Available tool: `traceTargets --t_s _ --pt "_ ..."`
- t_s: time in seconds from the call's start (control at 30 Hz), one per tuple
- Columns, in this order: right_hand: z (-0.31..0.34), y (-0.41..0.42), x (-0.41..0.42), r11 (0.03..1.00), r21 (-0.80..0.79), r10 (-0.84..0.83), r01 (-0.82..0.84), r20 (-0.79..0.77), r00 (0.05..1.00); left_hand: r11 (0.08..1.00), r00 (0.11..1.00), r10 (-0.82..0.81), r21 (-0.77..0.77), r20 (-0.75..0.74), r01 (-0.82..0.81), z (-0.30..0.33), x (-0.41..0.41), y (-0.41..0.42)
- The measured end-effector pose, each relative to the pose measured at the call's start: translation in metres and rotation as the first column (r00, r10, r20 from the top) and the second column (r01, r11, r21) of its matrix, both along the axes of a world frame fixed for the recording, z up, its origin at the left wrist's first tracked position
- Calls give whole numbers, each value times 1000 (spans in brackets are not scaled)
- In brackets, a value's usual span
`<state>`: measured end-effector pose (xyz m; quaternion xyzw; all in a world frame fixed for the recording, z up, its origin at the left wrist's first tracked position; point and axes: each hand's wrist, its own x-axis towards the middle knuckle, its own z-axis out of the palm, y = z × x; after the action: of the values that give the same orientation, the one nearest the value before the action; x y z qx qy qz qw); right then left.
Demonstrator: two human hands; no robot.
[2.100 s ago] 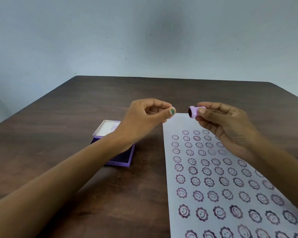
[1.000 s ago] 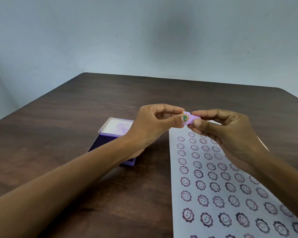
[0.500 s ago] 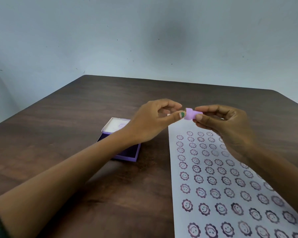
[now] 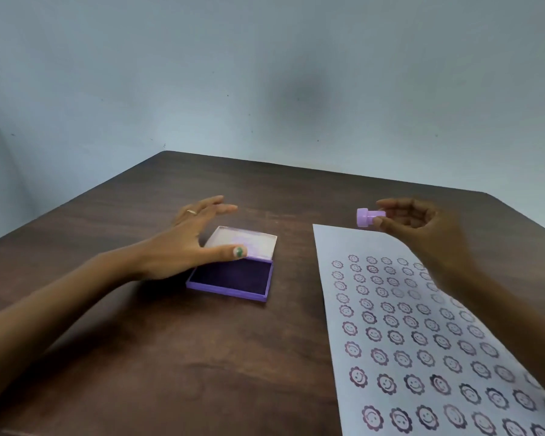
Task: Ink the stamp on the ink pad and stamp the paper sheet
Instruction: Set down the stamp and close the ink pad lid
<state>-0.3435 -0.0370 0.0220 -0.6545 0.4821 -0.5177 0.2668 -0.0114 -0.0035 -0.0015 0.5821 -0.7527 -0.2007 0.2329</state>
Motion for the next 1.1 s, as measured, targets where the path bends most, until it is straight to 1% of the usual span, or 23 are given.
traceTargets --t_s 0.07,0.17,0.23,0.3,0.4,0.47,0.67,0.8,0.87,0.93,1.0,1.03,1.1 --pt "5 0 7 1000 7 15 -14 -71 997 997 999 26 72 -41 -23 -4 14 5" --pt "16 -3 25 996 41 83 -76 -236 968 989 995 28 150 -95 -14 -4 21 5" --pt "22 -6 41 992 30 127 -124 -329 936 981 998 -6 191 -69 19 -2 21 4" --pt "26 -12 56 988 4 144 -157 -415 898 978 1000 -22 206 -12 24 0 20 5" --pt "23 -28 77 981 -37 133 -188 -574 808 974 999 -34 226 37 25 1 19 10" --pt "18 -40 85 980 -52 115 -192 -643 757 970 997 -39 241 64 22 4 17 13" --pt "7 -57 93 982 -17 127 -188 -676 726 974 992 -69 220 104 45 11 11 19" --pt "8 -55 94 976 23 171 -215 -692 702 976 987 -90 212 134 60 13 9 19" --pt "11 -54 93 976 3 162 -219 -685 711 976 984 -100 208 148 68 13 10 18" --pt "16 -51 97 976 -53 124 -211 -664 738 977 984 -96 203 149 65 11 11 18" --pt "20 -45 107 972 -64 131 -226 -650 748 979 984 -93 194 152 62 10 12 18" --pt "22 -41 113 967 -50 157 -250 -657 737 980 984 -93 190 155 63 9 12 18" --pt "22 -36 127 950 -11 212 -311 -708 674 981 983 -95 185 158 65 8 13 17"
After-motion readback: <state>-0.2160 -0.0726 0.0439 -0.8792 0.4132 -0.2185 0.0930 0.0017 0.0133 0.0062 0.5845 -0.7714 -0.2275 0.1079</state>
